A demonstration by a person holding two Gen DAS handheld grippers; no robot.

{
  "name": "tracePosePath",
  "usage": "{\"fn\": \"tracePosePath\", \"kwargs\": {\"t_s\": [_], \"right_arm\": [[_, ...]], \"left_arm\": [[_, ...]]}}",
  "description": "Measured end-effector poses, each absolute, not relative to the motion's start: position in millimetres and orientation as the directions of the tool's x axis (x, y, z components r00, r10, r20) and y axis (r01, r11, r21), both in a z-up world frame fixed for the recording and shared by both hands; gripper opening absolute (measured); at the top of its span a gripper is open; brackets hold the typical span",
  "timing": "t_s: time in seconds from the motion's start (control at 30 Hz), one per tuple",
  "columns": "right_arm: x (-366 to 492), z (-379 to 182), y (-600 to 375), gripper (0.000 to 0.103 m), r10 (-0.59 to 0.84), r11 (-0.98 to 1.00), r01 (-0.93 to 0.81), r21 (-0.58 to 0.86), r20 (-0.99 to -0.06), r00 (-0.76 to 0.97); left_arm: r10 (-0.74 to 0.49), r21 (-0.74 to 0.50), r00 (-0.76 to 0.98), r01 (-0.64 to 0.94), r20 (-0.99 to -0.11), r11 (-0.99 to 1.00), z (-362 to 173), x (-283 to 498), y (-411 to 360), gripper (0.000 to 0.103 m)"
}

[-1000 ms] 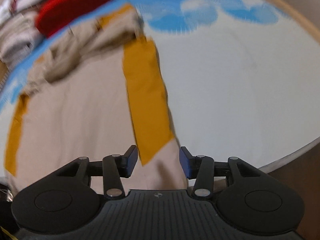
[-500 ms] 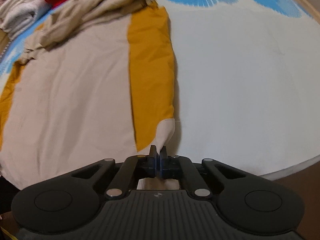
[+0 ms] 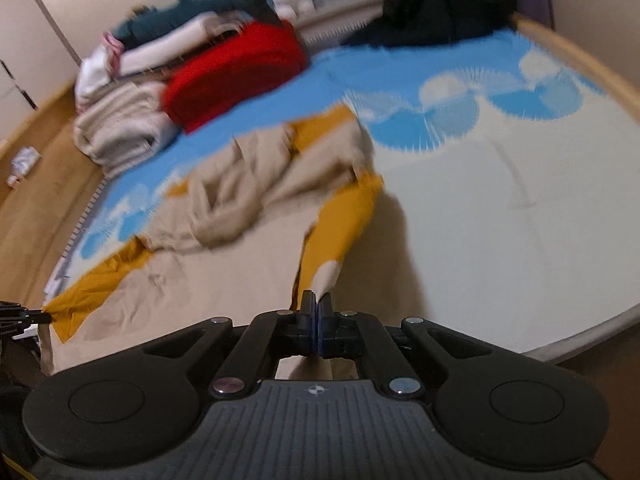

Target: Fold large clothes

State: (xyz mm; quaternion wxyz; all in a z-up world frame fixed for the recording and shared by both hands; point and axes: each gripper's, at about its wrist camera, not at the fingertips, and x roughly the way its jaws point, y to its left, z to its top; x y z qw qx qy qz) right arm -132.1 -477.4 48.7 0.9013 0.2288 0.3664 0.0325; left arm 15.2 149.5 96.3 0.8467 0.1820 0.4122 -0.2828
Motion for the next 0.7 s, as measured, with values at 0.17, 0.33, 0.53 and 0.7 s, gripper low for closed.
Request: {"fn": "tracePosePath", "kwargs": {"t_s": [0.17, 0.33, 0.53, 0.7], "right_arm": [[-181.5, 96.6, -492.3, 0.0, 0.231, 0.862, 0.09, 0.498, -0.545, 0.806], [-131.7, 97.2, -512.3, 0.0, 0.235, 0.837, 0.089, 0.54, -0.501, 0.833], [36.3, 40.0, -536.3, 0.0, 0.188, 0.805, 0.192, 0.561, -0.549, 0.814], [167.0, -39.6, -550.8, 0.008, 0.068, 0.785, 0.366, 0.499, -0.657, 0.751]], "left_arm": [[-0.379, 0.03, 0.52, 0.617, -0.765, 0.786, 128.0, 15.1, 165.1, 0.002], [-0.386, -0.056, 0.537, 0.53, -0.75, 0.846, 106.2, 96.1, 167.8, 0.002], [-0.332, -0.129, 0.541, 0.377, -0.773, 0.917, 35.3, 269.1, 148.1, 0.003], [-0.211, -0.198, 0.524, 0.082, -0.825, 0.977, -37.3, 377.2, 162.1, 0.013]]}}
